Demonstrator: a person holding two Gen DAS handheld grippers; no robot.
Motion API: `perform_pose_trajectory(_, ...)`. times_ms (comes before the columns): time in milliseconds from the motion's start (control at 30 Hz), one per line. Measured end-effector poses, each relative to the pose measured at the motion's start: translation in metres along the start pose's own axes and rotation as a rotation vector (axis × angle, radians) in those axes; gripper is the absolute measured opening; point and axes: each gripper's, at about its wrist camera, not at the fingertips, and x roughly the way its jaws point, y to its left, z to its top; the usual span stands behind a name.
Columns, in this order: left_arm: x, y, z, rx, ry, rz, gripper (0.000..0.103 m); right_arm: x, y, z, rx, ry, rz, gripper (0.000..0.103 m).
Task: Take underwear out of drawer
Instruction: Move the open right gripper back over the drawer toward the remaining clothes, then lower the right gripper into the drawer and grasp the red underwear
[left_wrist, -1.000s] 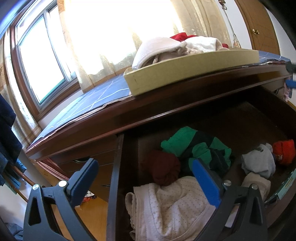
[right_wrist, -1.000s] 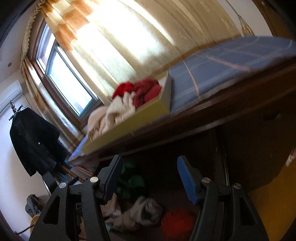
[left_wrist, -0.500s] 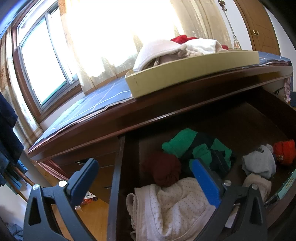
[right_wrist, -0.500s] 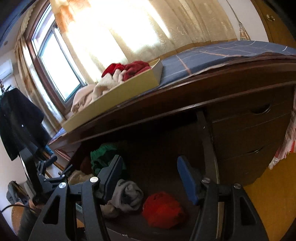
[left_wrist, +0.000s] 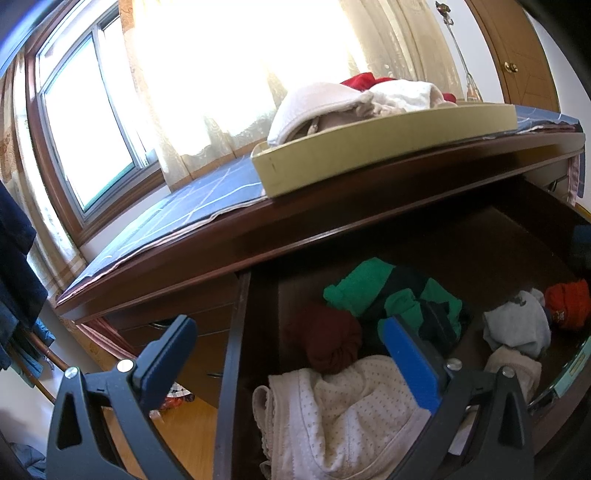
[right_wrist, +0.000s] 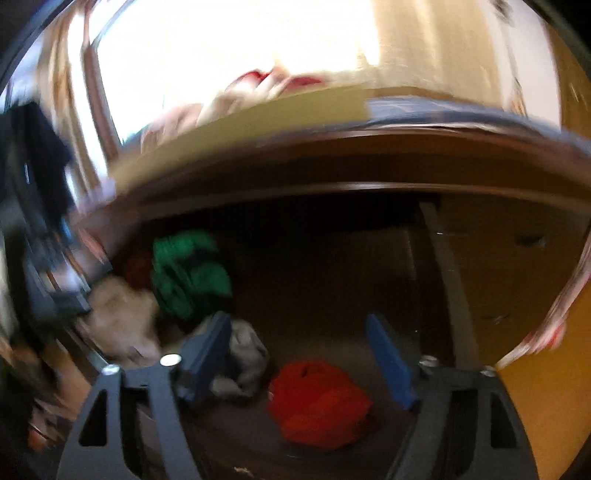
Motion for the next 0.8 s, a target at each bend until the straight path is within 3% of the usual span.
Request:
perform_pose_trajectory(33, 0.000, 0.000, 0.000, 0.001, -0.004, 0.003, 0.103, 0.005, 0.009, -0.002, -0.044, 0.021, -0.018, 0.093)
perform_pose_trajectory(100, 0.001, 0.001, 0.000, 0.003, -0.006, 0.004, 0.103, 0.005, 0.013, -0.005, -0.047, 0.007, -0.018, 0.099)
perform_pose_trajectory(400, -0.001, 0.001, 0.000, 0.000, -0.010, 0.001, 0.103, 0.003, 0.012, -0.005, -0.050, 0.020, -0.002, 0.101)
perform_pose_trajectory(467, -0.001, 0.001, 0.000, -0.001, -0.011, 0.000, 0.103, 0.005, 0.010, 0.001, -0.023, 0.056, 0.034, 0.101)
perform_pose_trajectory(567, -0.001, 0.000, 0.000, 0.001, -0.013, -0.002, 0.103, -0.015, -0.014, 0.018, 0.111, -0.013, 0.132, 0.101)
perform_pose_trajectory(667, -0.001, 0.000, 0.000, -0.002, -0.016, -0.009, 0.103, -0.022, -0.034, 0.038, 0.139, 0.045, 0.172, 0.100)
perform_pose_trajectory(700, -0.001, 0.001, 0.000, -0.003, -0.017, -0.011, 0.103, -0.022, -0.038, 0.043, 0.131, 0.076, 0.189, 0.092)
perform_pose_trajectory(733, -0.001, 0.001, 0.000, -0.004, -0.019, -0.011, 0.103, -0.022, -0.040, 0.045, 0.119, 0.103, 0.193, 0.075)
perform_pose_trajectory(800, -0.001, 0.001, 0.000, -0.005, -0.022, -0.010, 0.103, -0.018, -0.039, 0.047, 0.070, 0.180, 0.180, 0.058)
